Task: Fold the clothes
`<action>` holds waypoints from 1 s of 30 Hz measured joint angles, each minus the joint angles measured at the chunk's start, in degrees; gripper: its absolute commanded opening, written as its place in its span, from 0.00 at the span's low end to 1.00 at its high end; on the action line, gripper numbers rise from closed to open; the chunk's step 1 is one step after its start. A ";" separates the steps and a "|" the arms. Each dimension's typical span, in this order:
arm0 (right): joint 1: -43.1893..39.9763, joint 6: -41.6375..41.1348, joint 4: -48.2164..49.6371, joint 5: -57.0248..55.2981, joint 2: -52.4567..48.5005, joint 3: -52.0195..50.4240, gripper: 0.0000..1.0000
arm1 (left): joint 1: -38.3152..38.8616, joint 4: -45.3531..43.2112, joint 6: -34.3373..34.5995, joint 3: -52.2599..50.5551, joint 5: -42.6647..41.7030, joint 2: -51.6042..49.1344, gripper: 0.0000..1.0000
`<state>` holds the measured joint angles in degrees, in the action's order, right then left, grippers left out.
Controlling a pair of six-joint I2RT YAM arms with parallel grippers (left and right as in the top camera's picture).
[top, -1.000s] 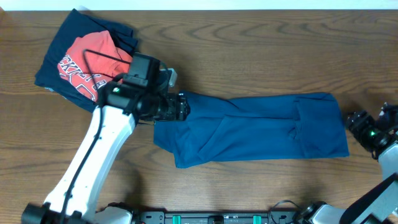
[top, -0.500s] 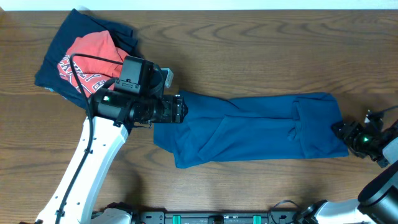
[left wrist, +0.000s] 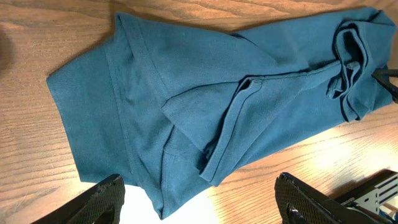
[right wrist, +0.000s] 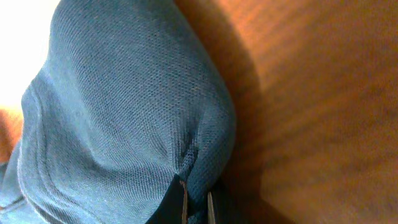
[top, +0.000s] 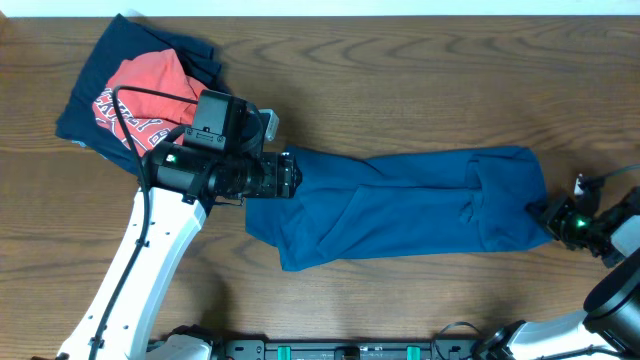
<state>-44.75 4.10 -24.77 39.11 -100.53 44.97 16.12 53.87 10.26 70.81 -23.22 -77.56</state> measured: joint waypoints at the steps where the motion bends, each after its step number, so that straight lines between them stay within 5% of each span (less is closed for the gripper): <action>1: -0.61 -0.44 -1.29 -0.11 0.02 0.52 0.01 | 0.00 0.00 0.00 0.00 0.00 0.00 0.78; 14: 0.22 -9.42 -8.37 -10.64 16.33 5.99 0.01 | 0.00 -0.07 -0.02 0.00 0.00 0.00 0.78; 30: 32.94 -13.75 -13.38 -32.61 20.90 5.99 0.01 | 0.00 -0.09 -0.02 0.00 0.00 0.00 0.78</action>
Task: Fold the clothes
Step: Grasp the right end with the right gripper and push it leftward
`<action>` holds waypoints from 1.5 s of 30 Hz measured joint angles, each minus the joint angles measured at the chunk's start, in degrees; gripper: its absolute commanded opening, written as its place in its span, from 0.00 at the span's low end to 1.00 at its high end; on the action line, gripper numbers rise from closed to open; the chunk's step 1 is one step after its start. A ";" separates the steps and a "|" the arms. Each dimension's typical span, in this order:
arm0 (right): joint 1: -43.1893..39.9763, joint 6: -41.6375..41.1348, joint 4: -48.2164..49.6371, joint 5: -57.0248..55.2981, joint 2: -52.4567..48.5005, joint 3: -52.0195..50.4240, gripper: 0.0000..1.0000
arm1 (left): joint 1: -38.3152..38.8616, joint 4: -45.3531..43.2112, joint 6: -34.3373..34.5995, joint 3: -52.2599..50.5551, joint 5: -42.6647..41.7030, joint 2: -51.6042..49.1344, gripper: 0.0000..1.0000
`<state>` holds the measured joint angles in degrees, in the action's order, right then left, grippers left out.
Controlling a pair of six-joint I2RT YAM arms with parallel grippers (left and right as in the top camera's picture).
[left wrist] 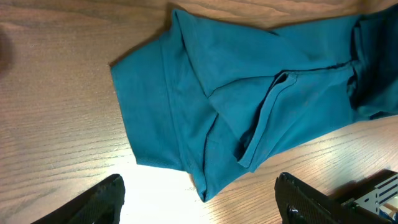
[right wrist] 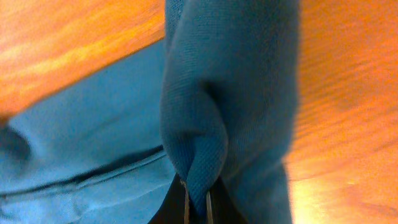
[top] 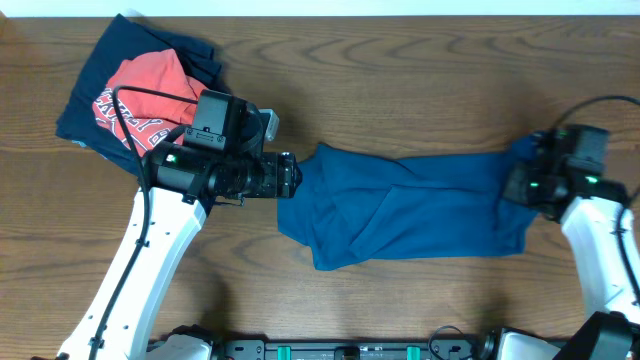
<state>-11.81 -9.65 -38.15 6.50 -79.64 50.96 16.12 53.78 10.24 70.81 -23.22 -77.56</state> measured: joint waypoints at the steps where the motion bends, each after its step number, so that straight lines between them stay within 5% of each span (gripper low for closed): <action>1: 2.38 -0.04 -0.24 -0.81 0.00 0.00 0.01 | 0.00 0.00 0.02 0.02 0.00 0.00 0.78; 14: 20.39 -0.24 -3.76 -5.22 0.00 -0.04 0.01 | 0.00 0.00 0.02 0.02 0.00 0.00 0.78; 25: 25.75 -0.24 -2.34 -4.81 0.00 -0.20 0.02 | 0.00 0.00 0.02 0.02 0.00 0.00 0.78; 30: 25.81 -0.61 -3.06 -5.22 0.00 -0.46 0.47 | 0.00 0.00 0.02 0.02 0.00 0.00 0.78; 37: 25.75 0.22 -2.32 -5.14 0.35 -0.50 0.41 | 0.00 0.00 0.02 0.00 0.00 0.00 0.79; 42: 23.63 1.86 -1.64 -2.67 4.83 0.02 0.23 | 0.00 0.00 0.02 0.02 0.00 0.00 0.79; 45: 20.81 1.92 -1.60 -1.55 8.13 1.27 0.51 | 0.00 -0.02 0.00 0.00 0.00 0.00 0.79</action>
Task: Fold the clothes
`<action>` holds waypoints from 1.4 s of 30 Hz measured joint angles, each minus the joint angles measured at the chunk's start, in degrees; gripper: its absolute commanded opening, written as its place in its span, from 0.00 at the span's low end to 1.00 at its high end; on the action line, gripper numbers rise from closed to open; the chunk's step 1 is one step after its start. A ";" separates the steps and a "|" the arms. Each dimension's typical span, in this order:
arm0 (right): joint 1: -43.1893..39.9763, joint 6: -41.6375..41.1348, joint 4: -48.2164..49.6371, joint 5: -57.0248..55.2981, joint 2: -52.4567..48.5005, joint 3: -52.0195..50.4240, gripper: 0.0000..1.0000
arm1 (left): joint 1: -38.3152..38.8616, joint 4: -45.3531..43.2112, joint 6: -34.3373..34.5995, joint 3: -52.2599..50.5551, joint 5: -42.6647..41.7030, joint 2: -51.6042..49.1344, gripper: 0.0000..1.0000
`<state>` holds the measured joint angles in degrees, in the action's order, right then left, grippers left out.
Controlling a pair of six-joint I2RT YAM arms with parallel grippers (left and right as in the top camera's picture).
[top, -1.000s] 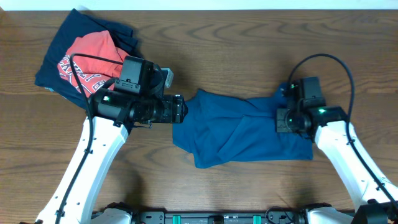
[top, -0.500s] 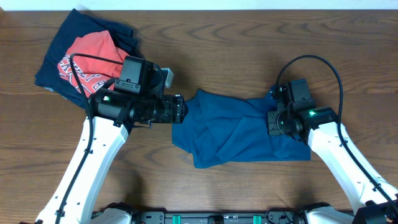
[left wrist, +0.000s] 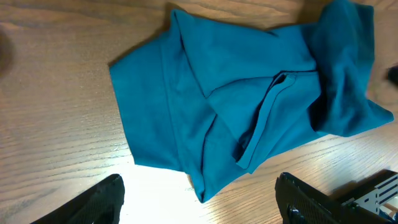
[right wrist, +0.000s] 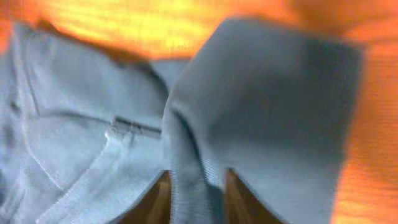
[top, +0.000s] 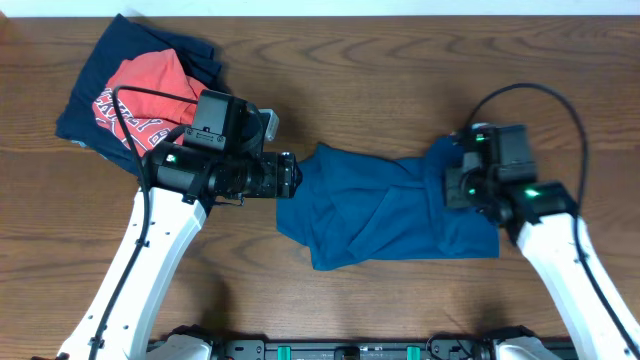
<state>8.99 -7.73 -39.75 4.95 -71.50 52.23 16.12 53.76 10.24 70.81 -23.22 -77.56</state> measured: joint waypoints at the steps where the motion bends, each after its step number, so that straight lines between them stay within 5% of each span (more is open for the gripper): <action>1: -1.07 0.28 -0.50 0.31 0.66 0.46 0.46 | 0.00 0.00 0.02 0.00 0.00 0.00 0.79; 5: -4.09 -0.02 -2.12 0.70 -0.11 0.50 0.09 | 0.00 0.00 0.02 0.00 0.00 0.00 0.79; 7: -4.96 -0.98 -1.88 0.96 -2.01 -0.35 0.02 | 0.00 -0.09 0.02 0.00 0.00 0.00 0.79; 15: -1.49 -0.83 -1.44 11.19 -14.95 -5.73 0.01 | 0.00 -0.15 0.02 0.02 0.00 0.00 0.79; 24: 5.25 2.01 -1.79 13.64 -14.84 -5.79 0.01 | 0.00 -0.20 0.00 0.02 0.00 0.00 0.79; 28: 2.16 1.62 -0.13 13.20 -11.08 -3.28 0.09 | 0.00 -0.22 0.00 0.02 0.00 0.00 0.79; 30: -0.50 0.46 1.60 13.07 -8.35 -0.96 0.36 | 0.00 -0.22 0.00 0.02 0.00 0.00 0.79; 31: -1.42 0.00 2.03 12.94 -7.41 -0.13 0.41 | 0.00 -0.22 0.02 0.00 0.00 0.00 0.79; 36: -2.93 -0.96 -2.54 13.55 -5.46 1.90 0.51 | 0.11 -0.20 0.02 0.00 0.00 0.00 0.79; 42: 4.72 -1.79 -7.52 11.41 -9.62 0.09 0.50 | 0.11 -0.59 0.02 0.02 0.00 0.00 0.79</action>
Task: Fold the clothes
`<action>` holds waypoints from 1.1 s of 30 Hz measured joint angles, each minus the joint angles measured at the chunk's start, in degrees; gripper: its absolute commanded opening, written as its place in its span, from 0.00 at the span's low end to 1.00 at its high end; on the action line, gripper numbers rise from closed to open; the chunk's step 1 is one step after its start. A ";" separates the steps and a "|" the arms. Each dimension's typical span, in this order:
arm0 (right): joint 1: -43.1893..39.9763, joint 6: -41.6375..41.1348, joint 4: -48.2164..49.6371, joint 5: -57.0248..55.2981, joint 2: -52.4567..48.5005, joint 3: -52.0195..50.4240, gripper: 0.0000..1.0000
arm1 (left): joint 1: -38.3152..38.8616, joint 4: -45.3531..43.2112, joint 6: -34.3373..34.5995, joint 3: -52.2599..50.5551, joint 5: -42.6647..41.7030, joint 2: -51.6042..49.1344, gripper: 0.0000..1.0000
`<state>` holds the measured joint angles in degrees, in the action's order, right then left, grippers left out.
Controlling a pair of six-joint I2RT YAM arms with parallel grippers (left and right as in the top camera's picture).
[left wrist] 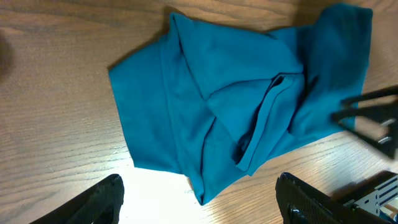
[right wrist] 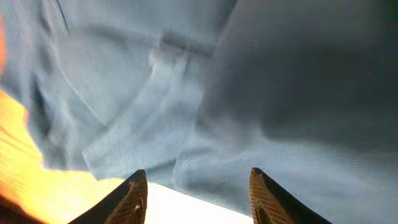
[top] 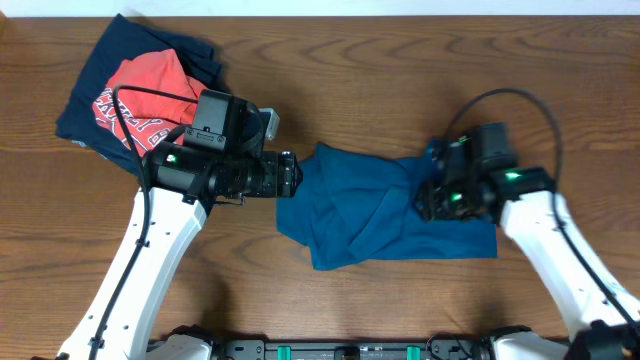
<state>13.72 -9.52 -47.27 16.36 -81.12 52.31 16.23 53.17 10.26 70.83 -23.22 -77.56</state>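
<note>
A teal garment [top: 370, 210] lies crumpled in the middle of the table, its right end doubled back over itself [left wrist: 336, 56]. My right gripper [top: 432, 200] hovers low over that doubled part. In the right wrist view the right gripper [right wrist: 199, 193] is open, with only fabric [right wrist: 280, 93] beneath it and nothing between its fingers. My left gripper [top: 292, 178] hangs above the garment's left edge. The left gripper [left wrist: 199, 205] is open and empty, and the garment [left wrist: 205, 99] lies below and beyond it.
A folded navy shirt with a red-orange shirt on top [top: 130, 85] lies at the table's far left corner. Bare wooden table [top: 400, 80] surrounds the teal garment. The near table edge carries a black rail [top: 350, 350].
My right gripper was shut on the garment's right end, held over the garment. Now it is open, a little further left, and the end lies on the garment. The left arm has not moved.
The garment lay stretched out long, my right gripper shut on its far right end. Then that end was raised and the whole garment sat further right. Then the end was over the garment's right part. Now it is let go, and the garment is shorter.
</note>
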 measured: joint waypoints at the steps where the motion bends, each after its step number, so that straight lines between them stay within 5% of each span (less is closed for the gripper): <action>1: 1.60 -0.76 -0.07 -1.25 -0.59 -0.35 0.50 | 0.00 -0.07 -0.02 -0.02 0.00 0.00 0.79; 10: 12.33 -15.19 0.11 -16.92 -5.84 -0.76 0.47 | 0.00 -0.07 0.00 -0.02 0.00 0.00 0.79; 14: 14.08 -18.75 0.55 -19.78 -10.25 -0.79 0.13 | 0.00 -0.07 0.00 0.00 0.00 0.00 0.79; 17: 15.15 -20.57 0.83 -20.50 -11.89 -0.79 0.01 | 0.00 -0.07 -0.02 0.00 0.00 0.00 0.79; 33: 15.85 -17.77 -8.44 -22.14 -1.92 1.73 0.01 | 0.00 -0.07 -0.02 -0.02 0.00 0.00 0.79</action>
<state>29.56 -27.29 -55.70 -5.78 -83.05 54.04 16.23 53.10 10.24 70.81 -23.22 -77.56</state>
